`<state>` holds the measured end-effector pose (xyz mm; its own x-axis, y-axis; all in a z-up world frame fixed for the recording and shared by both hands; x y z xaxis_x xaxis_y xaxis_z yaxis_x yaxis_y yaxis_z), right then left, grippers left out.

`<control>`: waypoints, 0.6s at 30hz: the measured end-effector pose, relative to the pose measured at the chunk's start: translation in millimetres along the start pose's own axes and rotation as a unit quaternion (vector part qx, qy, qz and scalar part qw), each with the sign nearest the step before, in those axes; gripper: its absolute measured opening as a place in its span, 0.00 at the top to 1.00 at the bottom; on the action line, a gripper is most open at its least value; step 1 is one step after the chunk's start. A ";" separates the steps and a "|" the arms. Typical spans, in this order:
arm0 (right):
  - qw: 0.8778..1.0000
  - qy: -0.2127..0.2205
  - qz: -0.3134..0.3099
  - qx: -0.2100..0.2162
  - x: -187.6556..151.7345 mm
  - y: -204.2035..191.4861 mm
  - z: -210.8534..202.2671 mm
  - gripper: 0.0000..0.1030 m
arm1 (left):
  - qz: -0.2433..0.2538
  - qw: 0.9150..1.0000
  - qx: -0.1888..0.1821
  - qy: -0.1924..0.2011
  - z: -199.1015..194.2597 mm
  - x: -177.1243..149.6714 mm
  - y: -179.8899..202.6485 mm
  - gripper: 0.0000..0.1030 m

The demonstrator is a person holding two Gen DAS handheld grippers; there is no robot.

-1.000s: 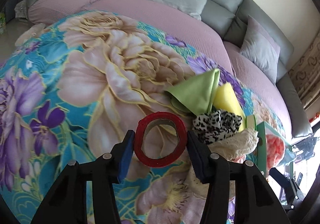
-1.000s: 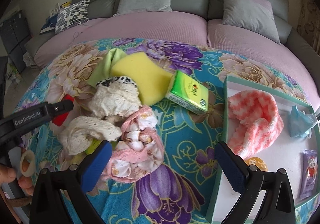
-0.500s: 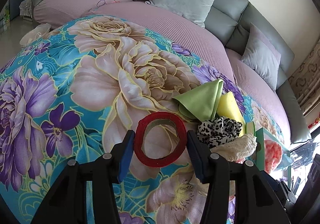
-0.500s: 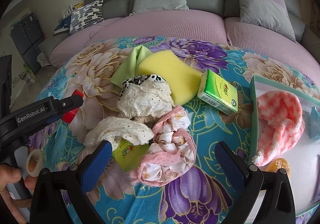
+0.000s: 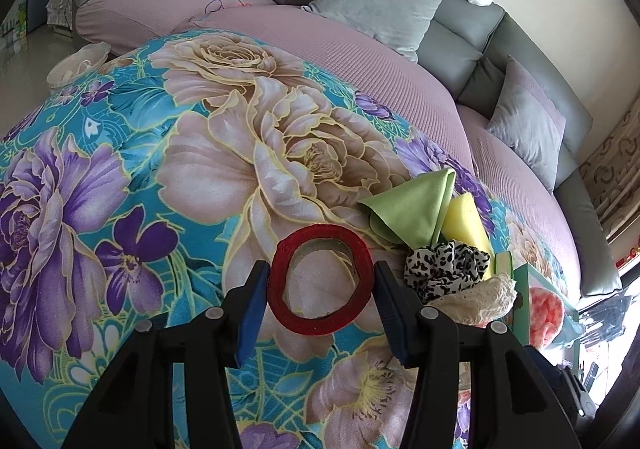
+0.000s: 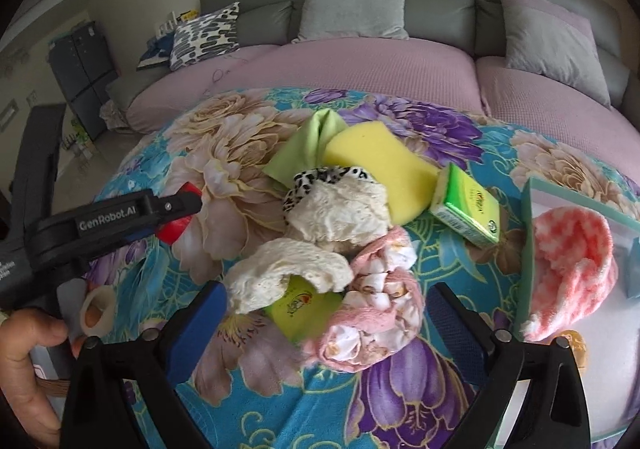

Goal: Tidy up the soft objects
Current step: 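Grasp the red tape ring with left tool while right tool grasps the cream lace cloth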

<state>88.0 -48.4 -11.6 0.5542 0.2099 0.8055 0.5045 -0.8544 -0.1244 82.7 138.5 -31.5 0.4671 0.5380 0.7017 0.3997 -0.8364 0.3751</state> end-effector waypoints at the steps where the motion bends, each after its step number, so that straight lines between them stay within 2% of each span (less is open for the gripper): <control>1: 1.000 0.000 -0.004 0.001 -0.3 -2.6 1.5 0.10 | -0.001 1.000 0.001 0.000 -0.4 0.3 -1.2 0.48; 8: 1.000 0.006 -0.003 0.007 0.9 -8.7 9.3 0.26 | -0.007 1.000 0.002 -0.002 -0.6 -0.1 -5.9 0.48; 10: 1.000 0.011 0.000 0.013 1.7 -10.6 11.2 0.38 | -0.008 1.000 0.001 -0.003 -0.2 -0.4 -6.1 0.48; 13: 1.000 0.013 0.003 0.020 2.4 -14.3 15.1 0.48 | -0.010 1.000 -0.001 -0.005 1.0 -1.3 -6.1 0.48; 18: 1.000 0.005 0.009 0.023 -0.4 -15.7 24.0 0.55 | -0.012 1.000 -0.001 -0.010 4.2 -3.2 -7.1 0.48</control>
<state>95.7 -23.7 -23.9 0.5572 0.1908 0.8081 0.5250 -0.8350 -0.1648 81.7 143.1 -39.0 0.4737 0.5597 0.6799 0.4086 -0.8236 0.3933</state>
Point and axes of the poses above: each gripper's, at about its wrist camera, not at the fingertips, and z roughly the way its jaws point, y to its right, x to its top, the point moved 5 cm from there along z, roughly the way its jaws point, and after that the axes turned 15 degrees about y, right-handed, at the moved point
